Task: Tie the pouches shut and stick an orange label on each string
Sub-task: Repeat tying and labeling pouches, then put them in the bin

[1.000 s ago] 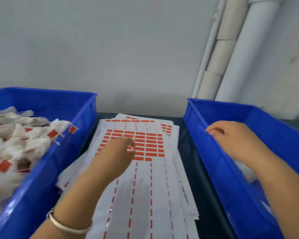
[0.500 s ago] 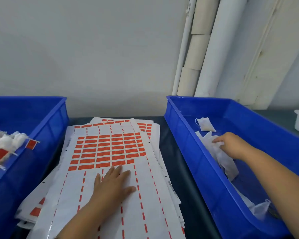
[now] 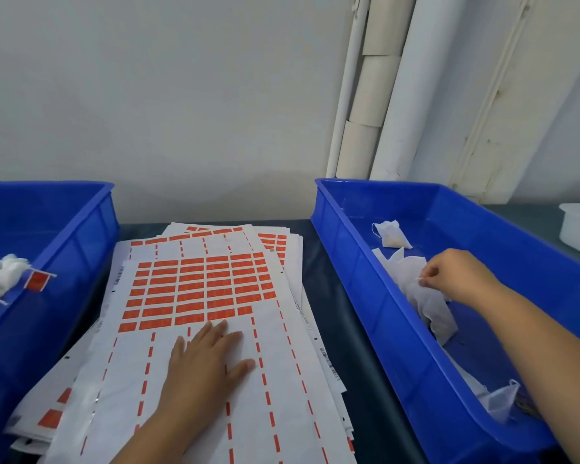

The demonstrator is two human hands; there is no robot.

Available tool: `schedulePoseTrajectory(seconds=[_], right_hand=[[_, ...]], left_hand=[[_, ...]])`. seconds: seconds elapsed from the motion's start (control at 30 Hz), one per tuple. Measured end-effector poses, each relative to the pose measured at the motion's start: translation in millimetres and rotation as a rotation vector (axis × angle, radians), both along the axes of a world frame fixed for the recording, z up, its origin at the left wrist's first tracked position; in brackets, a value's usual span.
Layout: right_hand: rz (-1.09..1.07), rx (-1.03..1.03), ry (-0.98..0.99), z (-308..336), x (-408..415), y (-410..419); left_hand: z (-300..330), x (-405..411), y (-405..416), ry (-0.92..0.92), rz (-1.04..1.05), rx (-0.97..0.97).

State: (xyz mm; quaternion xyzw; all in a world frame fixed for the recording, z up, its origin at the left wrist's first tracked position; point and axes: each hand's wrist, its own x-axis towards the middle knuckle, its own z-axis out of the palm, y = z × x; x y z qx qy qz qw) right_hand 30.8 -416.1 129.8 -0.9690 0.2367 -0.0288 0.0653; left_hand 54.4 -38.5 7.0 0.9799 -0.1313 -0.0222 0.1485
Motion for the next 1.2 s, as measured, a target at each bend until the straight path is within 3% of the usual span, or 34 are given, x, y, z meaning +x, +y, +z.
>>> schedulePoseTrajectory(seconds=[0.2, 0.33, 0.4, 0.57, 0.7, 0.87, 1.03, 1.2], right_hand=[[0.029, 0.375, -0.267, 11, -14, 7], [0.093, 0.358, -0.598, 48, -20, 30], [0.137, 0.352, -0.667, 70, -17, 54], [0.205, 0.706, -0.721, 106, 2, 123], [0.176, 0.999, -0.574, 92, 21, 182], [0.128, 1.044, -0.339, 35, 40, 247], [0.044, 1.225, -0.361, -18, 37, 268], [0.113, 1.208, -0.44, -45, 35, 270]], left_hand=[[0, -2, 0, -0.009, 0.004, -0.026], [1, -3, 0, -0.012, 0.013, -0.057], [1, -3, 1, -0.024, 0.015, -0.087], [5, -8, 2, -0.038, 0.031, -0.185], [25, -18, 4, -0.062, 0.12, -0.739], [37, -21, 9, -0.267, 0.298, -1.066], [40, -20, 9, -0.054, 0.192, -1.096], [33, -12, 7, -0.099, 0.3, -0.999]])
